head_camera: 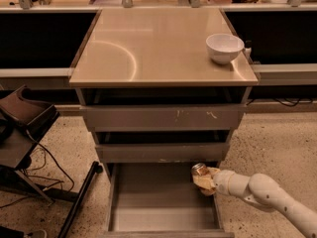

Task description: Pick orange can from bottom drawer and place on counter

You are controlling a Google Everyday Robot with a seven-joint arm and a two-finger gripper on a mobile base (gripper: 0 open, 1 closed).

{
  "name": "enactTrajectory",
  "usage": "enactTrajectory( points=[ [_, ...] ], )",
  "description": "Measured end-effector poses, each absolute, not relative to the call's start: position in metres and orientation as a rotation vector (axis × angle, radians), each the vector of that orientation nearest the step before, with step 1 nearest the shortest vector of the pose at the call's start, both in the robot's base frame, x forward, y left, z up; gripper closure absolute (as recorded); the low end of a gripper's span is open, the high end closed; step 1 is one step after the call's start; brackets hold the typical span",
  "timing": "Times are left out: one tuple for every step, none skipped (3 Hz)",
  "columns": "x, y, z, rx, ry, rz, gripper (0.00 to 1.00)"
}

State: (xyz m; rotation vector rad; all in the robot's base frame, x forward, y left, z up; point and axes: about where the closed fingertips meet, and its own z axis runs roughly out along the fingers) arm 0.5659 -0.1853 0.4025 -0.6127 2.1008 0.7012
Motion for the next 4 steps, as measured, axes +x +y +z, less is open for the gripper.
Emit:
enactTrajectory(
  points=[
    [0.566, -0.185, 0.403, -0.613, 2.101, 0.701, 1.0],
    [0.561, -0.182, 0.445, -0.646, 2.049, 0.739, 1.0],
    [0.54, -0.176, 0.543, -0.732, 1.909, 0.743, 1.0],
    [0.527, -0.171, 0.667, -0.791, 1.765, 0.706, 1.0]
  ],
)
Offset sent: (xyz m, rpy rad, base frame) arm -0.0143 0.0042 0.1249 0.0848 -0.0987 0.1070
